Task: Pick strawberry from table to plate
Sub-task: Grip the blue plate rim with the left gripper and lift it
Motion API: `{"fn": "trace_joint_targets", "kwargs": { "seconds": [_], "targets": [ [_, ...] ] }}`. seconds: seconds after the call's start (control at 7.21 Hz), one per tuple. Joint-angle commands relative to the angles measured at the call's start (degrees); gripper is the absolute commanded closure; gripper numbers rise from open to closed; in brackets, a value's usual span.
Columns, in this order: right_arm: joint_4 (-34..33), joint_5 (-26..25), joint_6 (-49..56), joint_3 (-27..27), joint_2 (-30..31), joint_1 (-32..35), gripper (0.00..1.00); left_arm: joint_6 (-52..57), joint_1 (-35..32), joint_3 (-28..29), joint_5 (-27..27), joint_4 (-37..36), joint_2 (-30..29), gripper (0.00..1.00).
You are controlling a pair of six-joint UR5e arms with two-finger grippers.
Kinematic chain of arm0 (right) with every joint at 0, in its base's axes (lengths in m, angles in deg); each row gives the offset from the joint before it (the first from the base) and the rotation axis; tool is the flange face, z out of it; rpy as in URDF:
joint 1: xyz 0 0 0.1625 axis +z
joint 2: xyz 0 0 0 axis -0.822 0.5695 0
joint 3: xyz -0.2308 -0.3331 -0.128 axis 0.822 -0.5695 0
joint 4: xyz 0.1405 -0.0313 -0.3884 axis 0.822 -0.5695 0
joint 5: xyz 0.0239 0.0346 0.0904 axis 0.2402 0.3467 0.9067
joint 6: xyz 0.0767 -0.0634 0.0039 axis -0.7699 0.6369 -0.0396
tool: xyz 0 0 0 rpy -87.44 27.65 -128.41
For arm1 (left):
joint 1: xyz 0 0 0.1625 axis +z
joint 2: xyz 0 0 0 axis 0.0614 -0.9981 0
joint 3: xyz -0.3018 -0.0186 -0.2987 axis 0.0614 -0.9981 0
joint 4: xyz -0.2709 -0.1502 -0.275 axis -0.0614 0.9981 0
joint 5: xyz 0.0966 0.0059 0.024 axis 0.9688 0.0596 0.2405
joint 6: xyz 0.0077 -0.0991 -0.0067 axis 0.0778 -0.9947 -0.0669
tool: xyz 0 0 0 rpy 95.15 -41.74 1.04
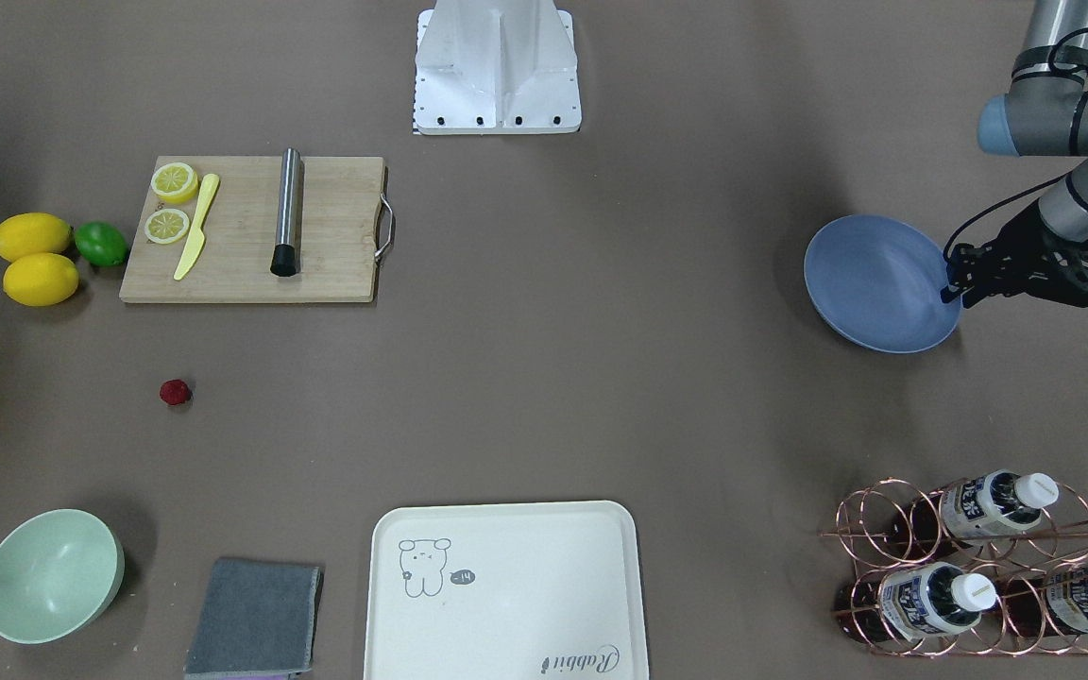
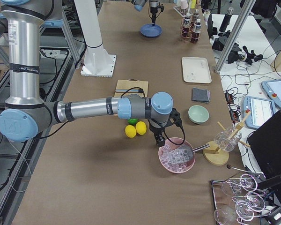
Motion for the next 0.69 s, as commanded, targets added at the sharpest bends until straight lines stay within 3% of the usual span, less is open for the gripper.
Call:
{"fn": "trace_joint_targets", "kwargs": {
  "seconds": [0.0, 0.28, 0.42, 0.55],
  "targets": [
    [0.0, -0.1, -6.2, 0.0, -3.1, -2.1, 0.02, -6.4, -0.3, -1.8, -6.6, 0.1, -0.2, 1.0],
    [0.5, 0.0, -14.8, -0.2, -7.5, -8.0, 0.02, -23.8, 0.3, -8.7, -6.4, -0.2, -1.7, 1.0],
    [5.2, -0.3, -21.3, -1.0, -8.6, -12.1, 0.02, -31.9, 3.0, -11.2, -5.5, -0.2, -3.5, 1.0],
    [12.1, -2.3, -30.6, -2.4, -9.6, -17.0, 0.02, -39.6, 7.7, -12.7, -0.8, -0.3, -6.8, 1.0]
  ]
}}
